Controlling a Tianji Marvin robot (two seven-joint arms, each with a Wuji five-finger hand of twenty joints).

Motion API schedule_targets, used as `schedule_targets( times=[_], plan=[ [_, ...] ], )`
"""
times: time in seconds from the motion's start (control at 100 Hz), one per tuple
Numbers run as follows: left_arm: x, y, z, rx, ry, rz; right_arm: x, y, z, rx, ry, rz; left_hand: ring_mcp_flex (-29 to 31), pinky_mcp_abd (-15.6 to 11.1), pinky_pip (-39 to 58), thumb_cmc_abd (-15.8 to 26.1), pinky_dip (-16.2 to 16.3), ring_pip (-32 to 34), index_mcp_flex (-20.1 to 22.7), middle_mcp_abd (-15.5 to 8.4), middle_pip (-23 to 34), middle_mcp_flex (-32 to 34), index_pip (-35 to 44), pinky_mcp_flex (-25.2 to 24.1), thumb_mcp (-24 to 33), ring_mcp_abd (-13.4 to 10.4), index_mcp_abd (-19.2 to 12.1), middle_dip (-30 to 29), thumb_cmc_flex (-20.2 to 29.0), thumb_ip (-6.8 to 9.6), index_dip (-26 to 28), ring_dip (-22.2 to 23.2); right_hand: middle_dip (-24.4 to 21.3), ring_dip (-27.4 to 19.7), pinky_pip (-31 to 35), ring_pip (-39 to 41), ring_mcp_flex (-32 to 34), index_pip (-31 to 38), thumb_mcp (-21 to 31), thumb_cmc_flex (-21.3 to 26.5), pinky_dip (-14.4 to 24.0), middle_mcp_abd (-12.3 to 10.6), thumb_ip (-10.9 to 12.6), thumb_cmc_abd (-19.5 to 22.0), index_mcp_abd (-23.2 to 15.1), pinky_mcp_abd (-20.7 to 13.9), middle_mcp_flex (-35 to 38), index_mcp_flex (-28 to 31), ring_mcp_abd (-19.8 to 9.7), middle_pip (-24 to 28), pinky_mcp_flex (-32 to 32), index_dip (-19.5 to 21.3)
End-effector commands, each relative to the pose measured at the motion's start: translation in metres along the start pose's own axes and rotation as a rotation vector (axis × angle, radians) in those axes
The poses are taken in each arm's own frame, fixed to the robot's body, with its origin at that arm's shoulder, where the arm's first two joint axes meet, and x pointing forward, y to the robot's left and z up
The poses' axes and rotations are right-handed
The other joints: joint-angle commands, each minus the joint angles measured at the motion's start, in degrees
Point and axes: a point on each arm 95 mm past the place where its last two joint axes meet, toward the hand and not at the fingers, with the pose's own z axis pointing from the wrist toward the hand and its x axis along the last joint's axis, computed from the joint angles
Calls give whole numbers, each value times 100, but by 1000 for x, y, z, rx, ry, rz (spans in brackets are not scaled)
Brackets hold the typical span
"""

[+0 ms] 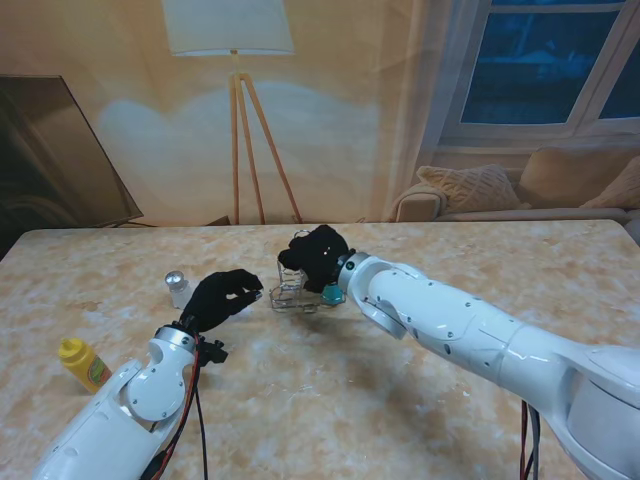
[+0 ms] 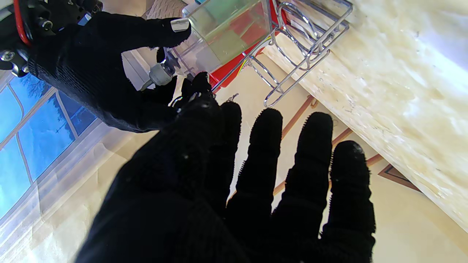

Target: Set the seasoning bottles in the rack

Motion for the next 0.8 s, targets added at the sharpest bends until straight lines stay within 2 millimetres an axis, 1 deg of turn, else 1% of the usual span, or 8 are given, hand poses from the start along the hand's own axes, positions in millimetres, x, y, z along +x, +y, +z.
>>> schedule_targets(
  times=[0.0,0.21,0.32,0.35,0.38,0.47,0.62,0.79],
  plan=[
    [0,1,0,-12,1,-1,6,1,3,1,13,5,136,5,82,-152,20,112,-146,-107,86,97,150,-3,115,-113,-101,59,-84,-124,-24,171,232,189,-49,152,102,451,370,261,140,-143,-25,-89,-155,-153,194,98,-430,164,77,79],
    [0,1,-1,-10,1,-1,8,0,3,13,24,2,126,10,86,-149,20,108,-150,-106,83,90,147,-3,114,-102,-104,58,-81,-123,-26,170,176,120,-165,40,-35,369,233,167,169,-37,16,105,-79,-49,100,56,-236,-37,3,-70],
    [0,1,0,-10,2,0,9,-2,2,39,30,-2,128,13,84,-140,19,109,-149,-103,85,92,148,-9,114,-98,-90,59,-80,-122,-25,170,-91,-39,-306,-263,-195,-111,148,2,208,189,244,370,194,97,-28,91,3,-438,-121,-331],
    [0,1,0,-10,1,-1,9,-3,2,45,31,-1,127,16,83,-145,18,110,-148,-100,84,91,149,-10,114,-97,-105,59,-79,-122,-25,171,-194,-87,-350,-348,-245,-300,102,-70,218,284,404,513,295,130,-75,77,67,-556,-171,-371],
    [0,1,0,-10,1,0,9,-3,2,50,32,0,131,13,84,-142,19,112,-148,-104,84,90,149,-11,112,-107,-95,59,-83,-123,-26,172,-292,-126,-387,-416,-283,-468,42,-127,226,340,573,628,367,164,-113,78,118,-647,-207,-352],
    [0,1,0,-8,1,0,10,-5,2,64,38,-3,121,15,84,-146,19,108,-150,-106,87,95,149,-10,111,-102,-93,60,-80,-123,-26,171,-515,-233,-474,-621,-399,-793,-146,-234,219,484,805,944,493,267,-226,27,270,-905,-325,-271],
    [0,1,0,-8,2,1,10,-6,2,77,32,3,130,12,84,-144,19,113,-151,-109,87,91,151,-9,115,-101,-104,60,-73,-120,-26,173,-657,-312,-558,-788,-546,-949,-384,-268,192,649,840,1204,578,379,-390,-41,442,-1075,-497,-201],
    [0,1,-1,-7,3,2,9,-6,1,74,31,-2,130,15,82,-147,18,114,-144,-100,88,95,158,-12,114,-109,-102,60,-76,-121,-24,173,-546,-285,-517,-727,-532,-911,-340,-224,194,532,862,1099,546,388,-369,23,359,-842,-508,-39]
  ],
)
